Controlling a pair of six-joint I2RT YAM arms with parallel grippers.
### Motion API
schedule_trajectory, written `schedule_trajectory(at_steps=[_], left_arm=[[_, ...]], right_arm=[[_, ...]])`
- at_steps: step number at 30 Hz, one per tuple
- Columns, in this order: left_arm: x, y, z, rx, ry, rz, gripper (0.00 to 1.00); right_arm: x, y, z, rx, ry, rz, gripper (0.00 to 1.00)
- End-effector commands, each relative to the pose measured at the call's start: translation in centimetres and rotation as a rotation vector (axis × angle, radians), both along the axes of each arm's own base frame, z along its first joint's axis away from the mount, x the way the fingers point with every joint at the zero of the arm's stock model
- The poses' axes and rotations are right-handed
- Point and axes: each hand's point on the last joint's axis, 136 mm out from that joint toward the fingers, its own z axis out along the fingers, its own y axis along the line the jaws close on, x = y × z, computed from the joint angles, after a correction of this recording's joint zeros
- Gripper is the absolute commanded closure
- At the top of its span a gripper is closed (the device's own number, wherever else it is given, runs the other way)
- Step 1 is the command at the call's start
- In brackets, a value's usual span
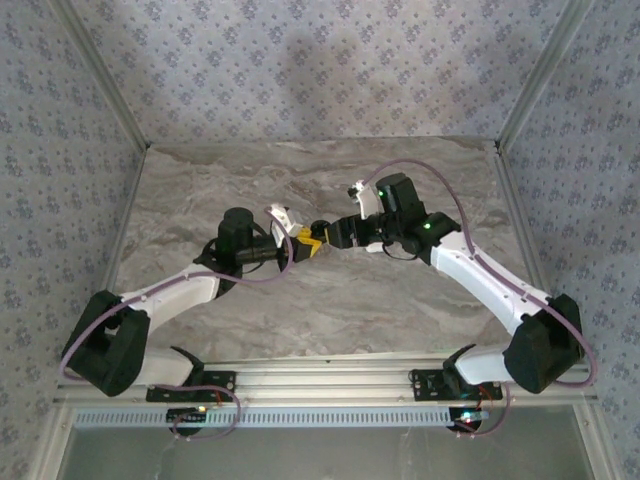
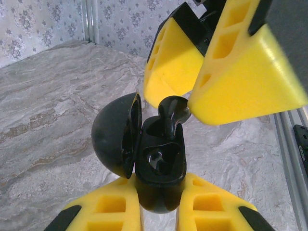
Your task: Insert the wireless bluetooth earbuds into the charging case
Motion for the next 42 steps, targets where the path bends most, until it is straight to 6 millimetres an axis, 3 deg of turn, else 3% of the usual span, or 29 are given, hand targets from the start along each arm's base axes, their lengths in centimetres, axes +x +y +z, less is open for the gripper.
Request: schedule_trajectory(at_steps=[1,6,11,17,42], left_arm=[[-0.3,-0.3,1.9,-0.026,-0.035,-0.02,0.84],[-0.4,-0.2,1.9,-0.025,-0.033,-0.019,0.84],[-0.5,-0.2,1.9,-0.026,-0.034,-0.021,0.84],[-0.4,-0.2,2.0,-0.027,-0.036,-0.019,0.84],[-0.5,-0.2,2.3,-0.033,-0.042,-0.019,0.84]], right_arm=[[-0.4,-0.1,2.1,0.075,-0.029,0.017,0.34],[-0.4,-1.0,3.2,0.097,-0.038,-0.008,0.36],[-0.3,-1.8,2.1,0.067,-0.001,-0.041,0.47],[-0.2,-1.2,1.5,0.073,0.026,-0.022,0.54],[0.6,-0.1,-0.8,0.037,0.073,-0.006,0.64]])
